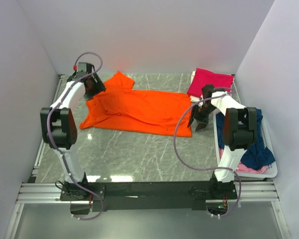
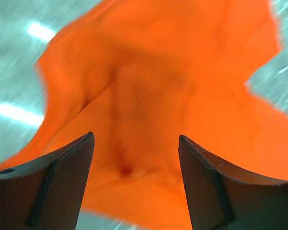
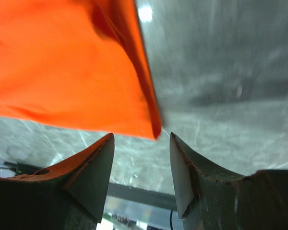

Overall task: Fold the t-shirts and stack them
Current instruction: Fold the tshirt

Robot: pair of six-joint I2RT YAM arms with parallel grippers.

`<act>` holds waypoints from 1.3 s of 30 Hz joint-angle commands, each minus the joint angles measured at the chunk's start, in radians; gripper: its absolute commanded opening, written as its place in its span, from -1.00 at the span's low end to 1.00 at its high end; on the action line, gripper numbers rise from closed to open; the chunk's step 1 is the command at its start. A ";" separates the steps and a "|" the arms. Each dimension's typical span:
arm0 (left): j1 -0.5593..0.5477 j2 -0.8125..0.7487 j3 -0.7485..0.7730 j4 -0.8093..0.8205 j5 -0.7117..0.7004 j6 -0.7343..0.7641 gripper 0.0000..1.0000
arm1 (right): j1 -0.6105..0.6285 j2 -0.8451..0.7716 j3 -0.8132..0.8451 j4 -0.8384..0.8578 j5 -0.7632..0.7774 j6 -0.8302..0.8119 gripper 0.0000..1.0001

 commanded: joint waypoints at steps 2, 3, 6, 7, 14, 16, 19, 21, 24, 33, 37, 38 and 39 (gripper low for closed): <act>0.038 -0.209 -0.178 0.049 0.001 0.022 0.53 | 0.013 -0.097 -0.105 0.055 -0.017 -0.005 0.13; 0.041 -0.232 -0.239 0.053 0.001 0.022 0.53 | 0.016 -0.110 -0.134 0.060 -0.017 -0.004 0.13; 0.075 -0.304 -0.328 0.050 -0.001 0.031 0.53 | 0.023 -0.124 -0.165 0.077 -0.024 0.003 0.12; 0.081 -0.320 -0.345 0.041 -0.001 0.037 0.54 | 0.026 -0.126 -0.179 0.083 -0.026 0.006 0.12; 0.135 -0.419 -0.468 0.029 -0.002 0.054 0.53 | 0.031 -0.094 -0.188 0.109 -0.017 0.018 0.06; 0.138 -0.433 -0.487 0.026 -0.002 0.054 0.53 | 0.031 -0.083 -0.188 0.118 -0.011 0.020 0.02; 0.143 -0.459 -0.519 0.018 -0.009 0.065 0.51 | 0.031 -0.063 -0.182 0.127 -0.015 0.021 -0.06; 0.149 -0.478 -0.545 0.017 -0.012 0.073 0.48 | 0.033 -0.049 -0.178 0.127 -0.015 0.020 -0.10; 0.159 -0.498 -0.572 0.009 -0.022 0.087 0.44 | 0.033 -0.041 -0.179 0.131 -0.014 0.020 -0.21; 0.186 -0.492 -0.677 0.056 0.004 0.105 0.28 | 0.037 -0.044 -0.188 0.132 -0.009 0.018 -0.37; 0.189 -0.457 -0.694 0.072 -0.012 0.114 0.24 | 0.039 -0.043 -0.188 0.129 -0.009 0.020 -0.42; 0.187 -0.450 -0.698 0.075 -0.015 0.119 0.23 | 0.040 -0.044 -0.188 0.131 -0.011 0.020 -0.42; 0.190 -0.446 -0.700 0.076 -0.024 0.126 0.22 | 0.040 -0.044 -0.187 0.129 -0.009 0.021 -0.44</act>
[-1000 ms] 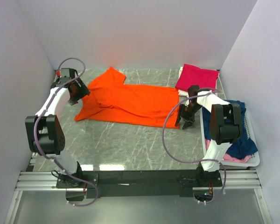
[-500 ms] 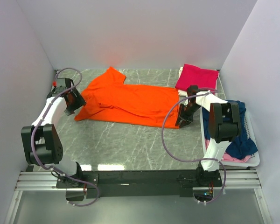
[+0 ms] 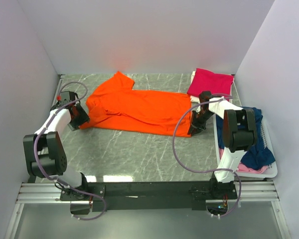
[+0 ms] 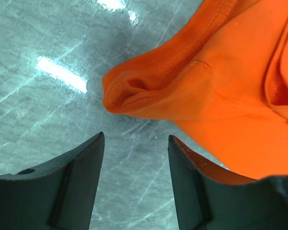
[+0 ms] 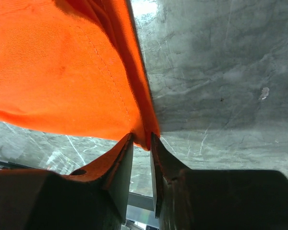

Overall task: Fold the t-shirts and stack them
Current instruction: Fold the tshirt

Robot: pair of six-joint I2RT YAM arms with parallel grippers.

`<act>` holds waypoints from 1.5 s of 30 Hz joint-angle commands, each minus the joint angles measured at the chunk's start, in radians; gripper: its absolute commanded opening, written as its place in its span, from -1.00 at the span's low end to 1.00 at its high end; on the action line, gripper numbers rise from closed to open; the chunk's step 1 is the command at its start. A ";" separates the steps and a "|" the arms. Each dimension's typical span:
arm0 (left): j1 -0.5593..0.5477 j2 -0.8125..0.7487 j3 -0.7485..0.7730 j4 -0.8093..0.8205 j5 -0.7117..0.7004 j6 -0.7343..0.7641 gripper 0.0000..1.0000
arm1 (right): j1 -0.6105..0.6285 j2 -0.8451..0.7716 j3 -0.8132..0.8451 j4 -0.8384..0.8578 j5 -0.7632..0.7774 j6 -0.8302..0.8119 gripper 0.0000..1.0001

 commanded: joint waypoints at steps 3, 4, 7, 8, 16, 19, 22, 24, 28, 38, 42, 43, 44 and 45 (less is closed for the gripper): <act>0.005 0.034 -0.017 0.054 -0.043 0.045 0.17 | 0.011 0.001 -0.001 0.011 0.008 0.003 -0.45; 0.007 0.037 -0.020 0.058 -0.058 0.048 0.15 | 0.011 -0.001 -0.001 0.011 0.009 0.003 -0.46; 0.016 0.050 -0.029 0.078 -0.073 0.063 0.09 | 0.013 -0.002 -0.002 0.011 0.008 0.004 -0.47; 0.019 0.057 -0.027 0.081 -0.078 0.066 0.09 | 0.014 -0.004 -0.001 0.009 0.009 0.006 -0.48; 0.030 0.109 -0.021 0.143 -0.072 0.089 0.00 | 0.016 0.001 -0.001 0.006 0.012 0.007 -0.55; 0.034 0.138 -0.015 0.157 -0.060 0.089 -0.06 | 0.017 0.004 -0.001 0.005 0.014 0.007 -0.58; 0.037 0.160 -0.014 0.178 -0.047 0.089 -0.16 | 0.017 0.002 0.001 0.002 0.017 0.006 -0.60; 0.036 0.175 -0.012 0.190 -0.041 0.086 -0.21 | 0.017 0.004 0.004 -0.002 0.022 0.006 -0.61; 0.036 0.197 -0.004 0.195 -0.035 0.085 -0.44 | 0.017 0.004 0.005 -0.003 0.023 0.006 -0.66; 0.047 0.200 0.017 0.155 -0.078 0.115 -0.99 | 0.016 0.004 0.002 -0.008 0.038 -0.002 -1.00; 0.050 0.163 0.037 0.106 -0.113 0.138 -0.99 | 0.017 -0.011 0.007 -0.032 0.064 -0.008 -1.00; 0.053 0.156 0.042 0.079 -0.125 0.146 -0.99 | 0.017 -0.020 0.009 -0.037 0.072 -0.013 -1.00; 0.054 0.146 0.045 0.066 -0.127 0.151 -0.99 | 0.017 -0.025 0.009 -0.041 0.078 -0.014 -1.00; 0.060 0.131 0.046 0.056 -0.124 0.155 -0.99 | 0.017 -0.028 0.010 -0.051 0.089 -0.017 -1.00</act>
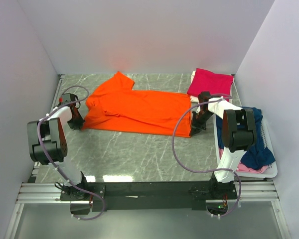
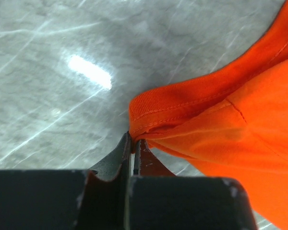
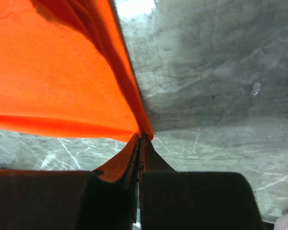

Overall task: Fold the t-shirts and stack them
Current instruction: Fold the tshirt

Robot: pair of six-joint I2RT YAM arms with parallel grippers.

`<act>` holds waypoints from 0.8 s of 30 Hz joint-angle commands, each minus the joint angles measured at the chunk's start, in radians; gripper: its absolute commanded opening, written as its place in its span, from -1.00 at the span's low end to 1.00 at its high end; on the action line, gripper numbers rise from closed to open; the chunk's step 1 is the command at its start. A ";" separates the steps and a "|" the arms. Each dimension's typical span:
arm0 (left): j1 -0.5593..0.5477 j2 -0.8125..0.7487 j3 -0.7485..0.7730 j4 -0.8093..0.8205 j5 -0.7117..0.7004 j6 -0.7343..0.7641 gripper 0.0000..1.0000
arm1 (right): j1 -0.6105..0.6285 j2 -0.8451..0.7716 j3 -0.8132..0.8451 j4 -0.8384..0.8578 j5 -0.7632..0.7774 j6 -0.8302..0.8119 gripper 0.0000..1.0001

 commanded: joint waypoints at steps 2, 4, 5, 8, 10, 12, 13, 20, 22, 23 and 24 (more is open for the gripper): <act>0.018 -0.075 0.048 -0.094 -0.038 0.050 -0.99 | 0.006 -0.039 0.009 -0.047 0.058 -0.029 -1.00; 0.020 -0.080 0.059 -0.137 -0.023 0.057 -0.99 | 0.008 -0.045 0.007 -0.054 0.064 -0.039 -1.00; 0.021 -0.081 0.070 -0.151 -0.018 0.057 -0.99 | 0.008 -0.045 0.006 -0.059 0.067 -0.042 -1.00; 0.020 -0.080 0.100 -0.201 -0.003 0.064 -0.99 | 0.008 -0.056 -0.002 -0.067 0.080 -0.051 -1.00; 0.021 -0.068 0.122 -0.233 0.005 0.077 -0.99 | 0.009 -0.060 -0.007 -0.070 0.084 -0.057 -1.00; 0.021 -0.045 0.151 -0.275 0.020 0.087 -0.99 | 0.008 -0.062 -0.013 -0.074 0.086 -0.062 -1.00; 0.020 -0.038 0.159 -0.284 0.024 0.090 -0.99 | 0.009 -0.065 -0.016 -0.076 0.089 -0.063 -1.00; 0.021 -0.032 0.185 -0.335 -0.013 0.084 -0.51 | 0.011 -0.086 -0.042 -0.081 0.106 -0.071 -1.00; 0.020 -0.041 0.179 -0.338 -0.047 0.075 -0.32 | 0.011 -0.091 -0.053 -0.079 0.106 -0.069 -1.00; 0.020 -0.052 0.174 -0.338 -0.059 0.072 -0.19 | 0.011 -0.093 -0.056 -0.076 0.104 -0.068 -1.00; 0.020 -0.058 0.171 -0.336 -0.071 0.066 -0.14 | 0.011 -0.096 -0.060 -0.074 0.103 -0.069 -1.00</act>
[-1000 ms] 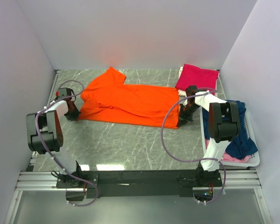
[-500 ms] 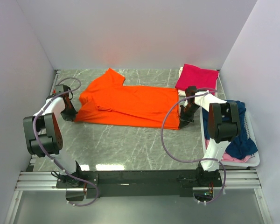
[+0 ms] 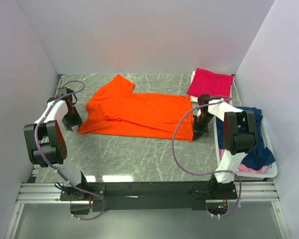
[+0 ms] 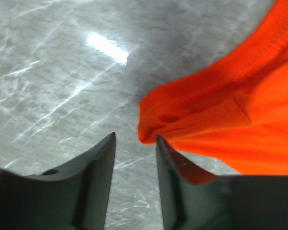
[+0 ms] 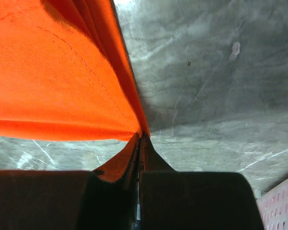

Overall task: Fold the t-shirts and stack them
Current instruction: Fold the tshirt

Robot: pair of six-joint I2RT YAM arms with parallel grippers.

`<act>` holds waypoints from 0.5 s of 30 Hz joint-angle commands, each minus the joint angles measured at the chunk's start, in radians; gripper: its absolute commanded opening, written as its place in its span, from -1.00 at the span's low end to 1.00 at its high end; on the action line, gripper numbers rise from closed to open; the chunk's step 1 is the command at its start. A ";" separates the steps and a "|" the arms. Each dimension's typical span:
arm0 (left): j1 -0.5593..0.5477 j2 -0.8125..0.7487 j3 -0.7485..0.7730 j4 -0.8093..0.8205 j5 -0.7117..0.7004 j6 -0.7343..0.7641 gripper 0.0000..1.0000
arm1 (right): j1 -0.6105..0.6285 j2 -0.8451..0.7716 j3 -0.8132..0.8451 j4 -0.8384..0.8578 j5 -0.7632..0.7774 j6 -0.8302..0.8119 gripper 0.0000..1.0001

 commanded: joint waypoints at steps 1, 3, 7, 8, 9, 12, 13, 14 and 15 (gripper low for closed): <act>0.007 -0.030 0.014 -0.020 -0.074 -0.004 -0.09 | 0.006 -0.053 -0.012 -0.025 0.028 -0.016 -1.00; 0.008 -0.057 -0.003 -0.007 -0.068 0.002 0.02 | 0.006 -0.054 -0.012 -0.027 0.026 -0.014 -1.00; 0.008 -0.129 -0.059 0.063 0.039 0.030 0.13 | 0.008 -0.056 -0.006 -0.028 0.026 -0.014 -1.00; 0.007 -0.137 -0.072 0.080 0.097 0.036 0.18 | 0.009 -0.059 -0.005 -0.030 0.024 -0.011 -1.00; 0.008 -0.140 -0.082 0.094 0.125 0.040 0.20 | 0.011 -0.059 -0.005 -0.028 0.021 -0.011 -1.00; 0.008 -0.108 -0.106 0.109 0.183 0.041 0.21 | 0.009 -0.059 -0.003 -0.031 0.020 -0.011 -1.00; 0.008 -0.087 -0.112 0.112 0.189 0.041 0.21 | 0.011 -0.060 -0.003 -0.033 0.021 -0.009 -1.00; 0.008 -0.079 -0.115 0.120 0.196 0.039 0.21 | 0.011 -0.063 -0.005 -0.031 0.021 -0.009 -1.00; 0.007 -0.074 -0.118 0.128 0.196 0.039 0.21 | 0.011 -0.063 -0.006 -0.030 0.023 -0.008 -1.00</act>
